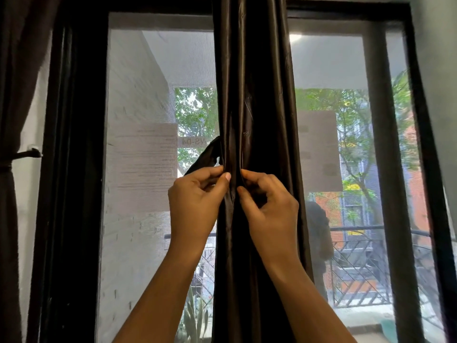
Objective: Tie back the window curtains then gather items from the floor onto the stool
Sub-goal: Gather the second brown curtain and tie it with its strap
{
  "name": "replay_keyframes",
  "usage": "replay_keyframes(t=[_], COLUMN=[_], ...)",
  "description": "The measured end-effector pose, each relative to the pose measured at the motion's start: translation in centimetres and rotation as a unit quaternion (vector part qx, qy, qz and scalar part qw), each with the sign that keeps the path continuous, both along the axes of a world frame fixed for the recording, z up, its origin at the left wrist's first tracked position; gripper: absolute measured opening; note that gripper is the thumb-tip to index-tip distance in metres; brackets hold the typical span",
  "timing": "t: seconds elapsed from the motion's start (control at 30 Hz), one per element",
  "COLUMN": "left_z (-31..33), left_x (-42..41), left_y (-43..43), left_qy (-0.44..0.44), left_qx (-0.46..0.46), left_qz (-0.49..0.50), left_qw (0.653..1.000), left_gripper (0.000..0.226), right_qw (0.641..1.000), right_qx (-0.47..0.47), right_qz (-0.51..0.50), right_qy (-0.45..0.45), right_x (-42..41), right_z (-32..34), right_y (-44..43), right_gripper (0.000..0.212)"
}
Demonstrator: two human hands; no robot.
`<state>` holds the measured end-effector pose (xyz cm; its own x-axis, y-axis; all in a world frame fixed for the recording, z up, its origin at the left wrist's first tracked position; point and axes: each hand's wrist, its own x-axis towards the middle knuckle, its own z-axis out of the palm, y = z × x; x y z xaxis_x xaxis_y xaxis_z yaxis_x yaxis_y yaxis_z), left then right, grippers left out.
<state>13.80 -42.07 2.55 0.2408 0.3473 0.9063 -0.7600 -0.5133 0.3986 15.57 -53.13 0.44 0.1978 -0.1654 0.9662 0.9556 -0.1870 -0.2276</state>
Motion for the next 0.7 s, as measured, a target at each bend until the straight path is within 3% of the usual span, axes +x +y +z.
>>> replay_keyframes(t=[0.17, 0.27, 0.33, 0.4, 0.5, 0.7], left_z=[-0.1, 0.0, 0.0, 0.0, -0.1, 0.0], left_x=[0.3, 0.4, 0.3, 0.0, -0.2, -0.5], left_y=[-0.2, 0.3, 0.3, 0.0, -0.5, -0.9], left_qy=[-0.007, 0.013, 0.019, 0.027, 0.041, 0.045], left_qx=[0.062, 0.064, 0.047, 0.013, -0.004, -0.01], left_qz=[0.137, 0.198, 0.193, 0.133, 0.052, -0.021], left_qw=[0.989, 0.978, 0.98, 0.991, 0.998, 0.999], left_gripper=[0.022, 0.023, 0.022, 0.019, 0.019, 0.021], right_qw=[0.999, 0.977, 0.965, 0.981, 0.993, 0.998], right_qx=[0.005, -0.034, -0.067, -0.084, -0.057, -0.043], right_qz=[-0.021, -0.202, -0.255, -0.164, 0.048, -0.05], right_qy=[-0.03, -0.056, -0.005, 0.056, 0.092, 0.019], right_x=[-1.2, -1.3, -0.8, -0.2, -0.4, 0.1], right_z=[0.3, 0.6, 1.0, 1.3, 1.0, 0.1], right_y=[-1.2, -1.7, -1.8, -1.8, -1.3, -0.1], right_gripper=[0.026, 0.025, 0.027, 0.027, 0.023, 0.022])
